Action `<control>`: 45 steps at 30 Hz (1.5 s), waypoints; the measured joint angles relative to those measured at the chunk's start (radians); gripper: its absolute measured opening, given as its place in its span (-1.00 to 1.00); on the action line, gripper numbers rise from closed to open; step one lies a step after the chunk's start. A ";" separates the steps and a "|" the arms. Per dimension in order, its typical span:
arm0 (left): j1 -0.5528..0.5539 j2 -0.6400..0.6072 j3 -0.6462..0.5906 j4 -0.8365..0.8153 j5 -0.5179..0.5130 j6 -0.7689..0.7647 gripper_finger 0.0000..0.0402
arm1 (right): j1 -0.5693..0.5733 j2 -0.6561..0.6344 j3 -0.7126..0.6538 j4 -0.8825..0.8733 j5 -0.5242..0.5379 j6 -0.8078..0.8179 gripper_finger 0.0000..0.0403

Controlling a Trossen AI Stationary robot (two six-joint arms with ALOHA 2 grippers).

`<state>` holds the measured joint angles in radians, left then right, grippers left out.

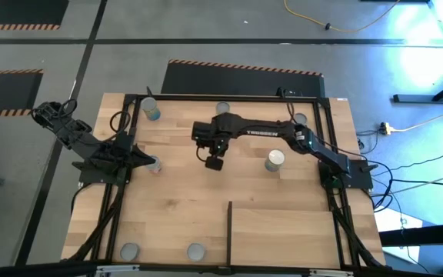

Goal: Pick and place cans onto a shelf
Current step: Put the canned meatballs on the shelf

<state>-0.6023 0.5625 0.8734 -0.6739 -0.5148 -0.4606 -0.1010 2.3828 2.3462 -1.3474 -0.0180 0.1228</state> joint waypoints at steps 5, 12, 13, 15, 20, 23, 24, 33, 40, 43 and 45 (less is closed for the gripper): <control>0.000 0.000 0.000 -0.001 0.000 0.000 -1.00 | 0.005 -0.080 0.008 -0.119 -0.001 0.019 -1.00; 0.000 0.000 0.000 -0.002 0.002 0.000 -1.00 | 0.028 -0.213 0.009 -0.172 0.000 0.097 -1.00; 0.000 0.000 0.000 -0.005 0.002 0.000 -1.00 | 0.033 -0.234 0.009 -0.179 0.000 0.108 -1.00; 0.000 0.000 0.000 -0.016 0.002 0.000 -1.00 | 0.046 -0.274 0.007 -0.206 0.007 0.111 -1.00; 0.000 0.000 0.000 -0.054 0.003 0.000 -1.00 | 0.086 -0.392 0.005 -0.225 0.077 0.177 -1.00; 0.000 0.000 0.000 -0.053 0.003 0.000 -1.00 | 0.116 -0.458 0.005 -0.225 0.095 0.229 -1.00; 0.000 0.000 0.000 -0.052 0.003 0.000 -1.00 | 0.128 -0.477 0.005 -0.225 0.109 0.243 -1.00; 0.000 0.000 0.000 -0.051 -0.048 -0.001 -1.00 | 0.298 -0.563 0.005 -0.225 0.064 0.259 -1.00; 0.000 0.000 0.000 -0.033 -0.070 -0.002 -1.00 | 0.475 -0.572 0.005 -0.223 0.032 0.389 -1.00; 0.000 0.000 0.000 -0.029 -0.071 -0.001 -1.00 | 0.550 -0.572 0.005 -0.223 0.063 0.501 -1.00; 0.000 0.000 0.000 -0.029 -0.071 -0.001 -1.00 | 0.597 -0.572 0.004 -0.223 0.104 0.563 -1.00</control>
<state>-0.6025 0.5625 0.8730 -0.7029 -0.5858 -0.4614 0.4957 1.8111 2.3505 -1.5707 0.0856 0.6861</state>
